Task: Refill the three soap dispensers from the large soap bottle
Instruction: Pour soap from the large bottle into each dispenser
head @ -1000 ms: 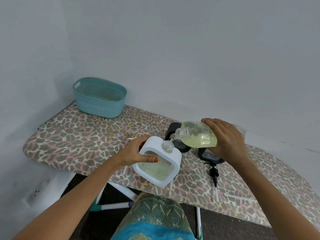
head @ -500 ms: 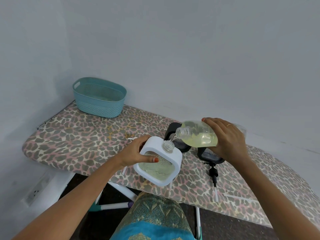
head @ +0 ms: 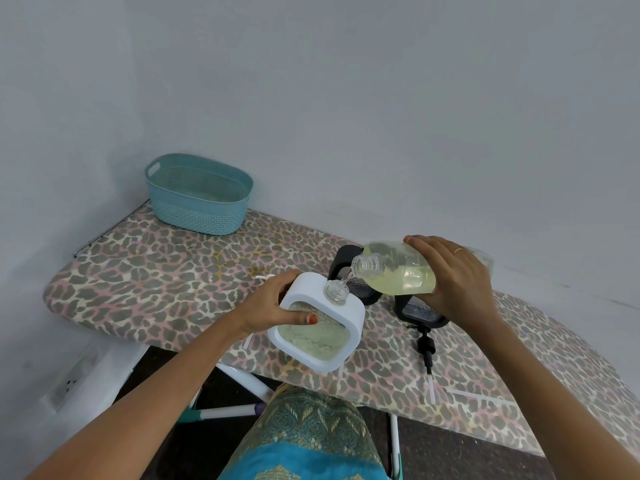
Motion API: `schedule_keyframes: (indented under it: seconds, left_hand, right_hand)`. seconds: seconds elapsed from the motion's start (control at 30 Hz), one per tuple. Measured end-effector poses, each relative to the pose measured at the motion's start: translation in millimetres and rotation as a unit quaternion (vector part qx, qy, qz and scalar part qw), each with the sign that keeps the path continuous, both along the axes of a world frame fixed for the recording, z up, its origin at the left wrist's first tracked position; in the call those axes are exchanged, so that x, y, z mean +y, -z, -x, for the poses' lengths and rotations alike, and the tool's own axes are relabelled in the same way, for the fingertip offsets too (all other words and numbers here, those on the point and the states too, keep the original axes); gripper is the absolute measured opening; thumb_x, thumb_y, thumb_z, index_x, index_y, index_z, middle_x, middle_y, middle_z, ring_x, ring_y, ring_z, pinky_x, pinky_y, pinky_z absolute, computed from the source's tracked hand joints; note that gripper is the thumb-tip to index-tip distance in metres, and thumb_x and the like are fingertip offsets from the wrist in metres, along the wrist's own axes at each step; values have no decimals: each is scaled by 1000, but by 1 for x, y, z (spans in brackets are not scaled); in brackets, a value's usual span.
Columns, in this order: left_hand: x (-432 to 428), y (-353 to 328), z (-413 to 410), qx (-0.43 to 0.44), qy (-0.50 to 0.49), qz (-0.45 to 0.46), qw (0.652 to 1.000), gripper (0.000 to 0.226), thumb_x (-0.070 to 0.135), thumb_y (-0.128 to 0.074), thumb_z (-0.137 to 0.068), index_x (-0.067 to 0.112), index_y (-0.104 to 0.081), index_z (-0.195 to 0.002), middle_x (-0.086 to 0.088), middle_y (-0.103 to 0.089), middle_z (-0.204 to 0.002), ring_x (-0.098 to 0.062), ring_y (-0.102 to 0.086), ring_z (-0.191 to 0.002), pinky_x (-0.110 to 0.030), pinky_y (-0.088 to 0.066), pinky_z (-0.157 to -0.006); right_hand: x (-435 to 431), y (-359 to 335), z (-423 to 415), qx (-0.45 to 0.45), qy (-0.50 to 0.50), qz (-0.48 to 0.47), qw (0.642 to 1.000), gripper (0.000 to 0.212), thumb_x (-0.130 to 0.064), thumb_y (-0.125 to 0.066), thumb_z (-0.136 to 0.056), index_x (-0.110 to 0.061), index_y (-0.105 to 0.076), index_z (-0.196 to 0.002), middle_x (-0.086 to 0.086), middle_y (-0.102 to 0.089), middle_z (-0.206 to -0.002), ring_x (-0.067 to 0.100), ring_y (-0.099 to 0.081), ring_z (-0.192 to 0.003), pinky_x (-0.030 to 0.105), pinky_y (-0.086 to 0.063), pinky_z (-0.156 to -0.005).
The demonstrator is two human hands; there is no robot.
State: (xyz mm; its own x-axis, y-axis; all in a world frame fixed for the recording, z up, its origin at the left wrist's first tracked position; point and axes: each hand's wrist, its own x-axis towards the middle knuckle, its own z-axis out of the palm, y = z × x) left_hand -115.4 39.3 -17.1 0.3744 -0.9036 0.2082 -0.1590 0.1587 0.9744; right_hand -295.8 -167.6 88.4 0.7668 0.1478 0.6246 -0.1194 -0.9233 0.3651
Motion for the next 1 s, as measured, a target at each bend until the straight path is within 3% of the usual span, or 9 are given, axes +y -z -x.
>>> schedule_keyframes:
  seconds: [0.17, 0.4, 1.0]
  left_hand:
    - [0, 0, 0, 4, -1, 1, 1000, 75, 62, -80, -46, 26, -56, -107, -3, -62, -98, -12, -62, -90, -24, -53, -77]
    - [1, -2, 4, 8, -2, 0, 1000, 73, 61, -79, -48, 25, -56, -107, 20, -65, -89, -4, -63, -85, -18, -51, -72]
    - [0, -3, 6, 13, -11, 3, 1000, 73, 60, -79, -48, 22, -56, -106, 18, -66, -89, -5, -64, -84, -20, -53, -72]
  right_hand:
    - [0, -1, 0, 1, 1, 2, 1000, 76, -24, -89, -52, -11, -47, -115, 10, -70, -104, 29, -68, -90, 33, -53, -68]
    - [0, 0, 0, -1, 1, 7, 1000, 77, -25, -89, -52, -11, -48, -115, 9, -70, -103, 28, -68, -89, 32, -53, -67]
    - [-1, 0, 1, -2, 4, 5, 1000, 77, -27, -89, -52, -12, -48, -115, 9, -70, -104, 28, -68, -90, 32, -53, -68]
